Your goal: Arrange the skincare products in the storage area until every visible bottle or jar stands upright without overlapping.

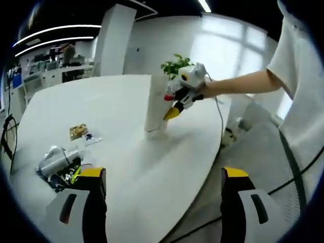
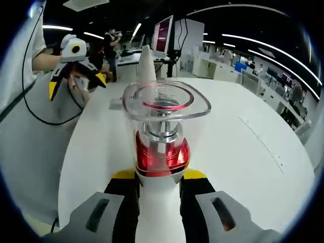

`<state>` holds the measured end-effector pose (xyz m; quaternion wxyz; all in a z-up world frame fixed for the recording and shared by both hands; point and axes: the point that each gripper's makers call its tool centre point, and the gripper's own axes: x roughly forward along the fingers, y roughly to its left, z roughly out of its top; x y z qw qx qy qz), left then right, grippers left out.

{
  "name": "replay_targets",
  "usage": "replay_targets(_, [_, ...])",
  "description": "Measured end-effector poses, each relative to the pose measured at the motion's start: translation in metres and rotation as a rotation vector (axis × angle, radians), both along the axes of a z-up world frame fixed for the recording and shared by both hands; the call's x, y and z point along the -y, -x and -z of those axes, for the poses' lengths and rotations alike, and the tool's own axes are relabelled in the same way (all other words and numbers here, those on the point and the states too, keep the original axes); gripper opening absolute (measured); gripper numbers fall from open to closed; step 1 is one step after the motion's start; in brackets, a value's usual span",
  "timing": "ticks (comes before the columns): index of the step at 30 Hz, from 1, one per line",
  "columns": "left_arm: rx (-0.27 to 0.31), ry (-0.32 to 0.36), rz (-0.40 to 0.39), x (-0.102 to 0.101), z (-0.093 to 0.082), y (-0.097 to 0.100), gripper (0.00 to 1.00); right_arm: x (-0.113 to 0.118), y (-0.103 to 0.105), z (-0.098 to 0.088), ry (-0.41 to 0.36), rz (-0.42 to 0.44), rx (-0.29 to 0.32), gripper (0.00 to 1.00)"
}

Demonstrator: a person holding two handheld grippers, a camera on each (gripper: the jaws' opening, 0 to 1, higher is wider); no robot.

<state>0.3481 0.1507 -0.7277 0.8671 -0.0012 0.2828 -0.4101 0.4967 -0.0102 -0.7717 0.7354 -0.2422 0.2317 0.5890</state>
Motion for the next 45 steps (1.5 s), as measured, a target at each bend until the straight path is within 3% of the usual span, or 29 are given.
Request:
replay_targets(9, [-0.006, -0.001, -0.016, -0.001, 0.002, -0.004, 0.86, -0.004, 0.002, -0.002, -0.031, 0.039, -0.012, 0.32])
replay_targets(15, [-0.006, -0.014, -0.031, -0.006, 0.002, -0.004, 0.86, -0.006, 0.007, 0.002, -0.040, 0.084, -0.033, 0.41])
replay_targets(26, [0.010, -0.003, -0.112, -0.020, -0.011, -0.004, 0.86, 0.015, 0.005, -0.001, -0.061, 0.254, -0.042, 0.62])
replay_targets(33, [0.029, -0.018, -0.184, -0.039, -0.020, -0.004, 0.86, 0.022, 0.023, -0.018, -0.113, 0.358, -0.015, 0.71])
replay_targets(45, [0.066, -0.061, -0.282, -0.068, -0.029, 0.002, 0.87, 0.021, 0.079, -0.050, -0.191, 0.451, 0.001, 0.84])
